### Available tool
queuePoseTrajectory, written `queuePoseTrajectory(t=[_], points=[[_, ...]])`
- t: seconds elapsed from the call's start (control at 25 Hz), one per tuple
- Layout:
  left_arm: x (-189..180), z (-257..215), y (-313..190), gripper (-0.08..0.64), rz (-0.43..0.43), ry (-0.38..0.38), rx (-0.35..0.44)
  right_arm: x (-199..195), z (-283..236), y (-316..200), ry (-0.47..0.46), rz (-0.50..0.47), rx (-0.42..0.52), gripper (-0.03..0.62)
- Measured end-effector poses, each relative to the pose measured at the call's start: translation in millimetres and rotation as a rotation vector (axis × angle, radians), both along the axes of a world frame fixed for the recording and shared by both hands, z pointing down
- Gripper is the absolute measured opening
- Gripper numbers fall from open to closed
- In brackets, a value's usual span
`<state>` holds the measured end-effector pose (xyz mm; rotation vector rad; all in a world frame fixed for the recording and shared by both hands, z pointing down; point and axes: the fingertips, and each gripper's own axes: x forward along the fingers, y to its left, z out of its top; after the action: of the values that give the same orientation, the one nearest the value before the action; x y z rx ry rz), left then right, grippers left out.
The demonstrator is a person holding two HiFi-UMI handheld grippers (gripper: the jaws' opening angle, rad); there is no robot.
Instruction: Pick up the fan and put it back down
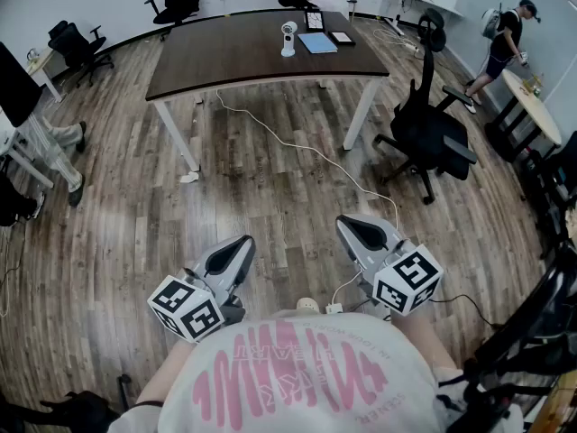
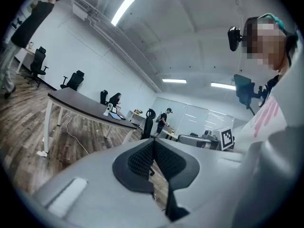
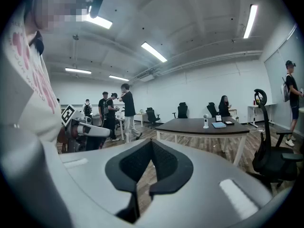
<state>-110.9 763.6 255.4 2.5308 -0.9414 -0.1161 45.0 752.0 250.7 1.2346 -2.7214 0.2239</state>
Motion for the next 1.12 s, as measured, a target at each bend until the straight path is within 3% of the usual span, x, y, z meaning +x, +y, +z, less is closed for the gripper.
queuePoseTrajectory(t=[0.32, 0.52, 0.8, 1.12], points=[[7.7, 2.4, -2.1, 0.02, -0.012, 0.012, 0.011, 8.8, 0.0, -2.3, 0.012, -0.009, 0.004, 0.006], [14.4, 4.7, -9.5, 0.02, -0.027, 0.003, 0.001, 19.3, -2.6, -10.8, -0.075, -0.017, -0.022, 0.006], [41.0, 6.6, -27.2, 0.02, -0.033, -0.004, -0.007, 46.4, 0.9, -30.2, -0.092, -0.023, -0.043, 0.006], [71.3, 10.8, -57.5, 0.02, -0.066, 0.006, 0.001, 74.1, 20.5, -60.0, -0.03, -0.074, -0.059, 0.006]])
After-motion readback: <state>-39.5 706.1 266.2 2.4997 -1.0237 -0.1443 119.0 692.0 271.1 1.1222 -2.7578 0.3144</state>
